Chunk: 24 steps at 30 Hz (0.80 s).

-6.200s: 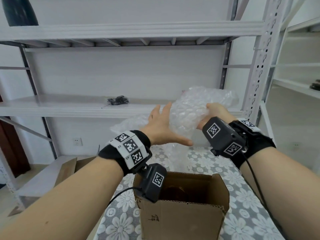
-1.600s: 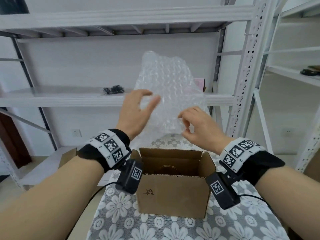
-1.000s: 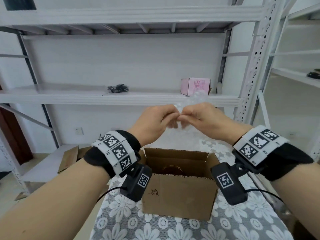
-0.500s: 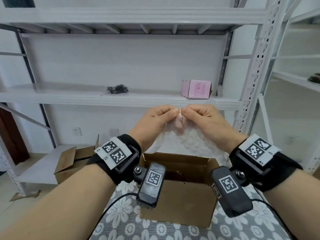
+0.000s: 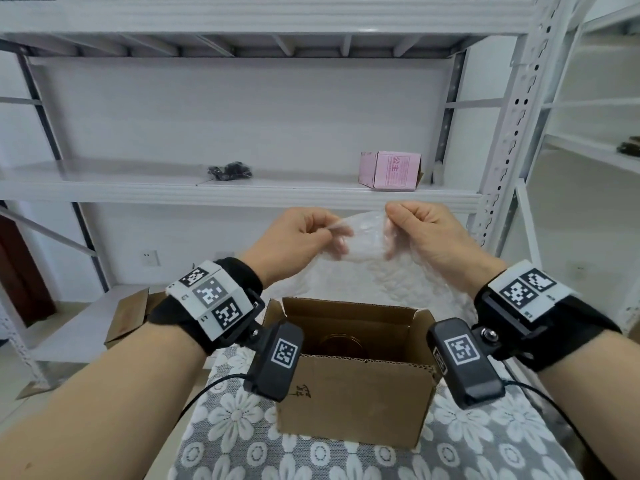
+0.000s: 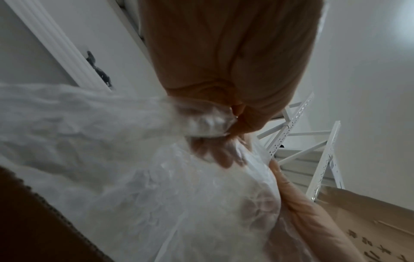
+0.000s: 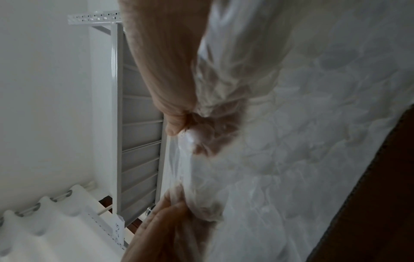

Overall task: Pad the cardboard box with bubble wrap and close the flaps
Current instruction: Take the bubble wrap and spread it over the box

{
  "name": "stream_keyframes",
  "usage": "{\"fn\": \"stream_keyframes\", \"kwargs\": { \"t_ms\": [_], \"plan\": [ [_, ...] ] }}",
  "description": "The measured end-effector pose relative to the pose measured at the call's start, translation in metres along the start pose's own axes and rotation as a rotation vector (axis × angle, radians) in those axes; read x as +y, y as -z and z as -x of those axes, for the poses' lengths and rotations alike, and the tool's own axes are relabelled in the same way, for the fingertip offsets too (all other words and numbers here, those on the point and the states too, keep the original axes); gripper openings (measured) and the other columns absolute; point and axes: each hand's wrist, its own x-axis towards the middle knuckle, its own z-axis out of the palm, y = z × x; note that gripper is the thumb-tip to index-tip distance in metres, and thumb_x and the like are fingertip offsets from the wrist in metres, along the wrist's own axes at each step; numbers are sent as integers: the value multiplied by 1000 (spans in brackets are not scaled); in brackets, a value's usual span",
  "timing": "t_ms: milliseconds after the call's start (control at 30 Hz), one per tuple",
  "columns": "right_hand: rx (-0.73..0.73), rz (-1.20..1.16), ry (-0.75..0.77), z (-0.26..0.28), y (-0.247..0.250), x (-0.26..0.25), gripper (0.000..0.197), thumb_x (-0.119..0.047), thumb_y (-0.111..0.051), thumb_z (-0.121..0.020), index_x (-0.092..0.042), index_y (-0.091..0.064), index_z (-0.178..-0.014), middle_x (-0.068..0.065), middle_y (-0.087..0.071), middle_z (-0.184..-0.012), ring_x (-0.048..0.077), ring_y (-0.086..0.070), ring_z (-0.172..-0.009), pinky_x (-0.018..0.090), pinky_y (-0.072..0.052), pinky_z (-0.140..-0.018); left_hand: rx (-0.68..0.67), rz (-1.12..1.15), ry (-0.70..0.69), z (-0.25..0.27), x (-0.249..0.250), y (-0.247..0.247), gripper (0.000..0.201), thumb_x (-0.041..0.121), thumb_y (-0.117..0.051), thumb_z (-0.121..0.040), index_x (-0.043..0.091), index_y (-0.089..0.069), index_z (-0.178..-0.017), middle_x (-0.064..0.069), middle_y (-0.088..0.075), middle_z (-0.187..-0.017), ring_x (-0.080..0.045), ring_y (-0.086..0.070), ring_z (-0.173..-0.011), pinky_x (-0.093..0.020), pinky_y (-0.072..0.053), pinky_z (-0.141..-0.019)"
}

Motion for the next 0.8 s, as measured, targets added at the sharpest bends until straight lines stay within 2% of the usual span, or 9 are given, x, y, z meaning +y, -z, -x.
{"fn": "stream_keyframes", "kwargs": {
  "t_ms": [200, 300, 367, 467, 533, 567, 633, 733, 800],
  "plan": [
    [67, 69, -8, -1, 0, 7, 39, -28, -45, -98, -3, -53, -68, 6, -47, -55, 15, -44, -49, 20, -41, -53, 3, 110, 20, -1, -3, -3, 26, 4, -42, -98, 12, -66, -95, 0, -65, -74, -4, -61, -63, -12, -49, -67],
    [117, 109, -17, 0, -2, 6, 42, -27, -47, -98, -16, -42, -58, -6, -35, -49, 6, -31, -43, 14, -33, -44, 30, 95, 21, -2, -4, -4, 22, 12, -46, -98, 14, -67, -93, 4, -63, -69, -3, -57, -60, -12, -49, -69],
    [135, 114, -21, 1, -3, 4, 43, -29, -48, -97, -19, -42, -56, -10, -36, -46, 4, -31, -39, 16, -31, -44, -41, 62, 19, -1, -1, -4, 11, 22, -60, -91, 16, -68, -96, 9, -65, -71, -5, -60, -66, -12, -49, -73],
    [97, 174, -68, 7, -6, -7, 51, -43, -40, -96, -13, -54, -58, -4, -50, -52, 4, -45, -44, 21, -36, -57, -123, -385, -51, 0, -1, -11, 16, 19, -73, -79, 13, -62, -88, 3, -67, -77, -19, -64, -74, -23, -49, -65],
    [55, 274, -122, 11, -6, -10, 67, -55, -25, -94, -4, -60, -67, 9, -58, -71, 13, -55, -64, 24, -38, -78, 99, -841, -212, -2, -7, -18, 16, 7, -59, -84, 12, -46, -77, 5, -49, -61, -24, -49, -62, -27, -35, -49],
    [63, 312, -154, 8, -4, -8, 70, -59, -24, -93, -2, -64, -82, 9, -61, -87, 17, -57, -80, 27, -35, -87, 226, -926, -261, -2, -9, -19, 22, 0, -54, -81, 15, -40, -74, 7, -38, -56, -23, -42, -58, -26, -27, -46],
    [110, 389, -210, 0, 3, 0, 70, -68, -34, -85, -12, -63, -114, -2, -59, -111, 14, -54, -102, 26, -33, -92, 334, -879, -343, 1, -12, -18, 35, -10, -55, -71, 16, -31, -66, 11, -21, -52, -21, -32, -49, -22, -16, -42],
    [156, 400, -452, -1, 23, 17, 117, -94, -42, -33, -13, -57, -116, 5, -58, -116, 22, -56, -97, 41, -49, -83, 448, -796, -439, 1, -21, -14, 42, -13, -60, -65, 16, -30, -63, 12, -17, -52, -20, -28, -43, -20, -14, -40],
    [36, 177, -614, 5, 28, 30, 111, -90, -52, -36, -23, -54, -124, 3, -52, -129, 31, -56, -108, 47, -50, -88, 445, -745, -391, 0, -21, -16, 40, -9, -58, -73, 17, -29, -62, 13, -21, -53, -18, -30, -45, -22, -17, -42]
  ]
}}
